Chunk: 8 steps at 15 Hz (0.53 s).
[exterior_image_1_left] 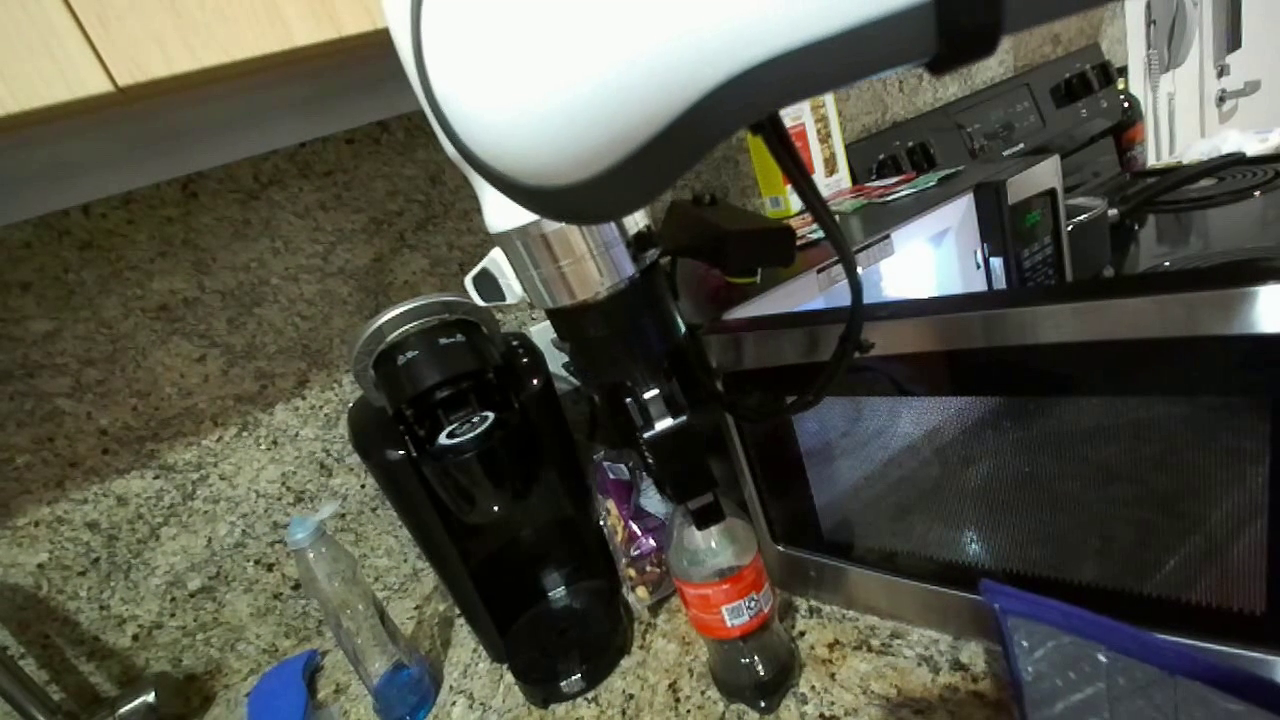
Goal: Open the coffee maker and place the bottle inside the blue bag
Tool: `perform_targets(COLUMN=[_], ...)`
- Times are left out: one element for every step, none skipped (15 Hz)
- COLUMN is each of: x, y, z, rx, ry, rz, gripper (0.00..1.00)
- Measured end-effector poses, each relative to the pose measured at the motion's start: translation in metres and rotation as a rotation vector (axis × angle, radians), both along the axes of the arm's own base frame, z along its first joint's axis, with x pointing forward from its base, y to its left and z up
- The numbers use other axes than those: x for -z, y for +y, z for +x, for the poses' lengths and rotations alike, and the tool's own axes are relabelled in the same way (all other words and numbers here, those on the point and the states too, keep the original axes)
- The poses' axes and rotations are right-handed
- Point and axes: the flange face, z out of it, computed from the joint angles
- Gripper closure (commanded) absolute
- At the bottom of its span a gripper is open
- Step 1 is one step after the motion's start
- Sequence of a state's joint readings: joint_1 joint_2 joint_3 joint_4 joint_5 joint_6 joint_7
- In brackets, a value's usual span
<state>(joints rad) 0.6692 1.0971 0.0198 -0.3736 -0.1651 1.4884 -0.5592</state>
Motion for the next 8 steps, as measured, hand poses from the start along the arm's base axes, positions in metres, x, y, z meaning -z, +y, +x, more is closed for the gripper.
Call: perform_targets(x=[0.0004, 0.0004, 0.0004, 0.0003, 0.0002, -0.0002, -0.0004, -0.0009], y=[-0.0001, -0.0002, -0.0003, -0.0004, -0.0006, -0.0008, -0.0009, -0.0008], z=[0.0002, 0.0002, 0.0003, 0.0004, 0.0005, 0.0006, 0.0007, 0.0006], rx=[0.000, 0.000, 0.001, 0.001, 0.001, 0.001, 0.002, 0.001], ry=[0.000, 0.000, 0.000, 0.000, 0.000, -0.001, -0.001, -0.001], rz=[0.000, 0.000, 0.000, 0.000, 0.000, 0.000, 0.001, 0.002], gripper=[0.59, 0.67, 0.73, 0.78, 0.86, 0.88, 0.85, 0.85])
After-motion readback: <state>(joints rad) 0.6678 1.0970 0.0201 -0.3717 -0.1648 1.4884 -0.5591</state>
